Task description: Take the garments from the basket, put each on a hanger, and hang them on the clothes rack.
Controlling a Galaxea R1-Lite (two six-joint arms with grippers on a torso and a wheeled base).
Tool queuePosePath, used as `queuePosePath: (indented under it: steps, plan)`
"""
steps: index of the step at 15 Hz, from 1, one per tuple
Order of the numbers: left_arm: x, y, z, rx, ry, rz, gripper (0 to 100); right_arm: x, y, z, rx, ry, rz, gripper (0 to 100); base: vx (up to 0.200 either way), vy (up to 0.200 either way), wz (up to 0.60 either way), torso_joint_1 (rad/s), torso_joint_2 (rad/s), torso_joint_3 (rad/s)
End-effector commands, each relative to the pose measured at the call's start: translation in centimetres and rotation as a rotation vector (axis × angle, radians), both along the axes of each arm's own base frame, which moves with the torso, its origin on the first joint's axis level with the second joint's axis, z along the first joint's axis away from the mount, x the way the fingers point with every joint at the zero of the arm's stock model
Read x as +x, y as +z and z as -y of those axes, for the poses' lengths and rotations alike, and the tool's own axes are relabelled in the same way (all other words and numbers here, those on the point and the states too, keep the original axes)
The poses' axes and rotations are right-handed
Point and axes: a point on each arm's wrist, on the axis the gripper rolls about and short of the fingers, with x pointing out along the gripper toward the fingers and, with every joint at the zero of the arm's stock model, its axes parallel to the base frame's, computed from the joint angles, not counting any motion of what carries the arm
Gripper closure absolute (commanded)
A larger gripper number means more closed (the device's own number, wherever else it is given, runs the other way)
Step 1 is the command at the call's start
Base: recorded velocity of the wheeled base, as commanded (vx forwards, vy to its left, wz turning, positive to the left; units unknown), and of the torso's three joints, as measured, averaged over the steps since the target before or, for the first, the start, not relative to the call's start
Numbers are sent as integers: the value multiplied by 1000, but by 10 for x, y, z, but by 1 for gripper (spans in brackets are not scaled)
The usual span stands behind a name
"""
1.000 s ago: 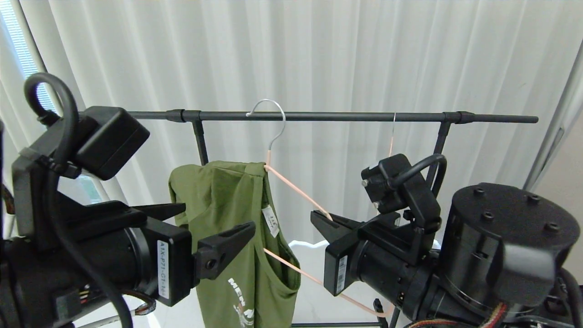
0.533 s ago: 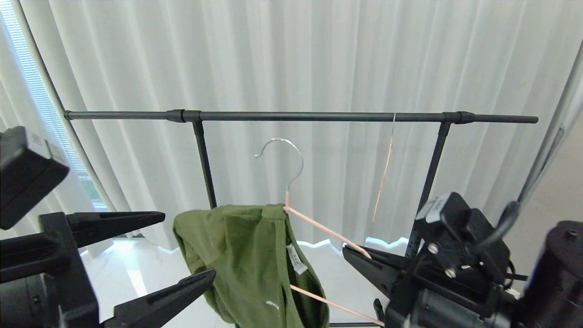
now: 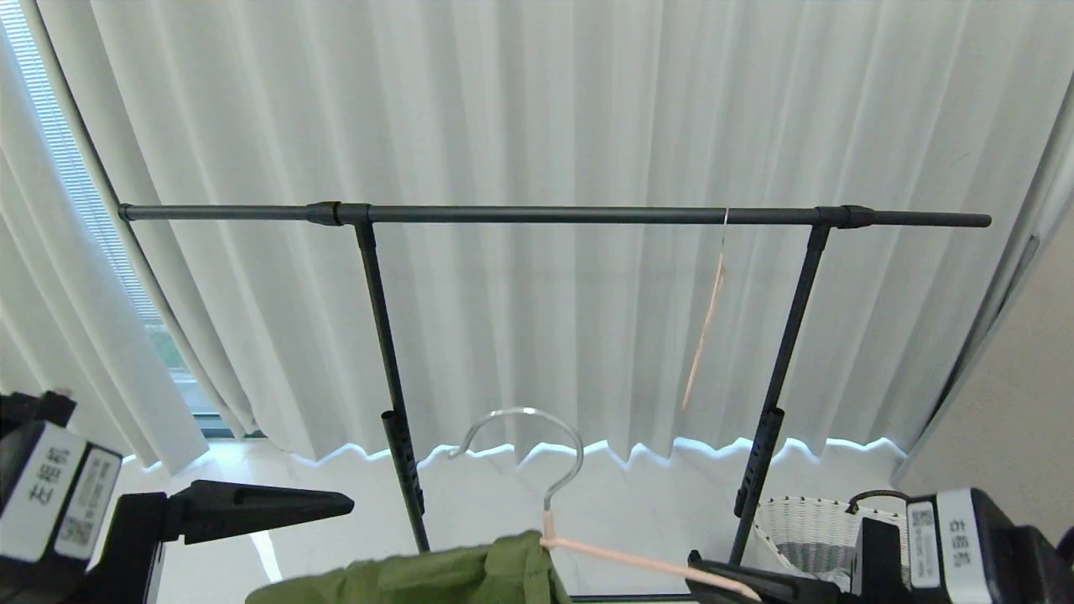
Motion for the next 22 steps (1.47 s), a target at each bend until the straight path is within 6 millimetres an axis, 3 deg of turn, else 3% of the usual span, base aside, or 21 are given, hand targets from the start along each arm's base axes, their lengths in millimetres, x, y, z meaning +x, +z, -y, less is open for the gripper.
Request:
queuePosePath:
  steps: [1,7,17,18,22]
  plan:
    - [1,-7,2,21,-28,-16,0,-5,-3,2,-17,41,8,100,0,0,0,0,0,0]
    - [-8,-33,7,91,-132,-84,0,-14,-5,-2,-31,129,31,100,0,0,0,0,0,0]
    - [-1,-43,14,152,-145,-111,0,-17,-2,-5,-23,150,44,100,0,0,0,0,0,0]
    - [-1,-43,14,153,-145,-112,100,-17,-1,-5,-21,150,44,100,0,0,0,0,0,0]
    - [-2,-46,13,160,-147,-111,100,-16,3,-7,-4,147,49,100,0,0,0,0,0,0]
